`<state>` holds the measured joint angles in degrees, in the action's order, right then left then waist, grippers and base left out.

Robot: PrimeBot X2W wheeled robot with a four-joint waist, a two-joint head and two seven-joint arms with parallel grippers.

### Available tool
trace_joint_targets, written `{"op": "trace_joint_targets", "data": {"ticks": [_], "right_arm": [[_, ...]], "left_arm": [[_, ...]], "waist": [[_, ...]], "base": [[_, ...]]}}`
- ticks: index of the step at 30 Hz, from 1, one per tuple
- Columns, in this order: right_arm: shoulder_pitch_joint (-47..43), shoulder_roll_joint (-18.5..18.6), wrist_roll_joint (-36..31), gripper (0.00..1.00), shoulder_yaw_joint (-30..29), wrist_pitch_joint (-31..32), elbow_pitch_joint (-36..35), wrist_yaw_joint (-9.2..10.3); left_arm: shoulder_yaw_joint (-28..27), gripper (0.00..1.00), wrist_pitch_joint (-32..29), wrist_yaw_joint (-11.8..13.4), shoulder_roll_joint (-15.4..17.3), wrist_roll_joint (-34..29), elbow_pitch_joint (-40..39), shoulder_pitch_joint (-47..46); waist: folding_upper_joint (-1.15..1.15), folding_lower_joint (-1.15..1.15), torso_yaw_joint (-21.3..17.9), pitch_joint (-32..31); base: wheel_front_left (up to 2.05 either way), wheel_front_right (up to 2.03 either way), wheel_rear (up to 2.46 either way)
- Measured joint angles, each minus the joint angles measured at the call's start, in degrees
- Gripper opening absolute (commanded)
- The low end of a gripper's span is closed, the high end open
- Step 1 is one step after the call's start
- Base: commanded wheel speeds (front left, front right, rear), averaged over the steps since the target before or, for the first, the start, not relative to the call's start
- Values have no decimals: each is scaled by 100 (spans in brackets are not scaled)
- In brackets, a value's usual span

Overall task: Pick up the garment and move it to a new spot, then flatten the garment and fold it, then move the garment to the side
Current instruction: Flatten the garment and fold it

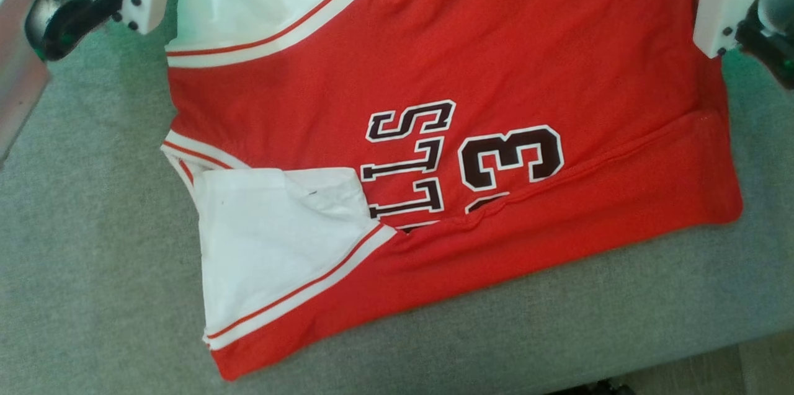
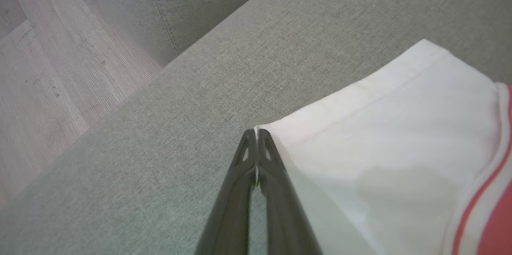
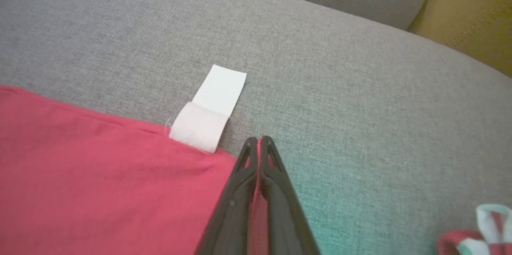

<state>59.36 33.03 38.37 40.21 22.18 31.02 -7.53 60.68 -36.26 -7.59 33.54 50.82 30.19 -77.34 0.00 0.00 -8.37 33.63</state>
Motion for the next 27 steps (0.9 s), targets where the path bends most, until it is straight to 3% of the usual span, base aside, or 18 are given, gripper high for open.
{"op": "trace_joint_targets", "data": {"ticks": [9, 19, 27], "right_arm": [[8, 2, 485, 0, -52, -232, 258, 0], [5, 24, 1328, 0, -922, -1038, 474, 0], [-153, 69, 1513, 0, -996, -1351, 488, 0]], "left_arm": [[69, 0, 480, 0, -5, 160, 138, -11], [-158, 0, 1923, -1, -67, 328, 189, -276], [-69, 0, 2603, 0, 64, 804, -248, -287]], "waist": [[0, 0, 46, -18], [0, 0, 154, -100], [0, 0, 246, -296]], "base": [[0, 0, 0], [0, 0, 0], [0, 0, 0]]}}
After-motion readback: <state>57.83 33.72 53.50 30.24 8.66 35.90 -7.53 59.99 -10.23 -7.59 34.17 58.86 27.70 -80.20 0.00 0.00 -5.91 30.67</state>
